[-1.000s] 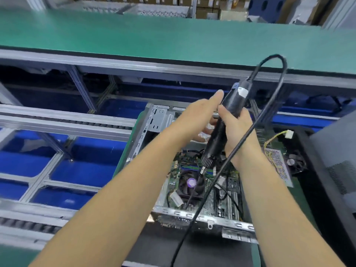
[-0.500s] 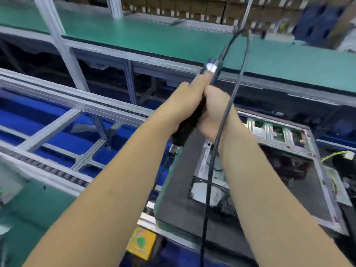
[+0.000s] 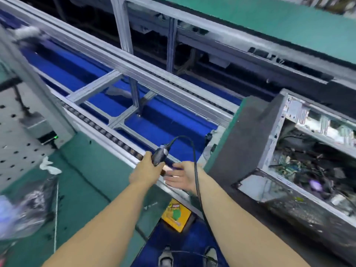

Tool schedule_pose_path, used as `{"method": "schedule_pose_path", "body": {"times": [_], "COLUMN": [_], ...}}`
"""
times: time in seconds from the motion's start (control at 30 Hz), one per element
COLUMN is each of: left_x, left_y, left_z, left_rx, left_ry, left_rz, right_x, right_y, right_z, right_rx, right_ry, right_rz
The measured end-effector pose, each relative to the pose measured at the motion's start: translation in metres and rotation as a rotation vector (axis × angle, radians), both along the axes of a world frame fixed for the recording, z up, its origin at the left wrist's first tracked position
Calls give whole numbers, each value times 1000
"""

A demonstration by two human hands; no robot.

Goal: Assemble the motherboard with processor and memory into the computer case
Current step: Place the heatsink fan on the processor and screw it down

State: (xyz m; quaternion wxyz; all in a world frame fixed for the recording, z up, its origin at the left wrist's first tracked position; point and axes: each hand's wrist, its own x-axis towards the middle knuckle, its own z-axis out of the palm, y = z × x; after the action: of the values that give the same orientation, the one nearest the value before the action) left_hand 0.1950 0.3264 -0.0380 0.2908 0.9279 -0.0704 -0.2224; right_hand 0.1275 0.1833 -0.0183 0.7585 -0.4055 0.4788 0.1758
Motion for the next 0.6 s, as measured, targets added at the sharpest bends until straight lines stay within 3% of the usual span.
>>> {"method": "schedule_pose_path", "body": {"times": [0.17, 0.33, 0.6], "left_x": [-9, -15, -18], "left_y": [53, 88, 121], "left_z": [-35, -50, -68], "left_rx": [236, 362, 513], "left_ry": [-12, 56, 97], "left_rz": [85, 166, 299], "right_x": [-7, -4, -15], "right_y": [23, 45, 64], "right_z": [-21, -36, -52], "right_rx": [-74, -297, -424], "right_ry": [52, 85, -69], "right_rz": [25, 285, 572]}}
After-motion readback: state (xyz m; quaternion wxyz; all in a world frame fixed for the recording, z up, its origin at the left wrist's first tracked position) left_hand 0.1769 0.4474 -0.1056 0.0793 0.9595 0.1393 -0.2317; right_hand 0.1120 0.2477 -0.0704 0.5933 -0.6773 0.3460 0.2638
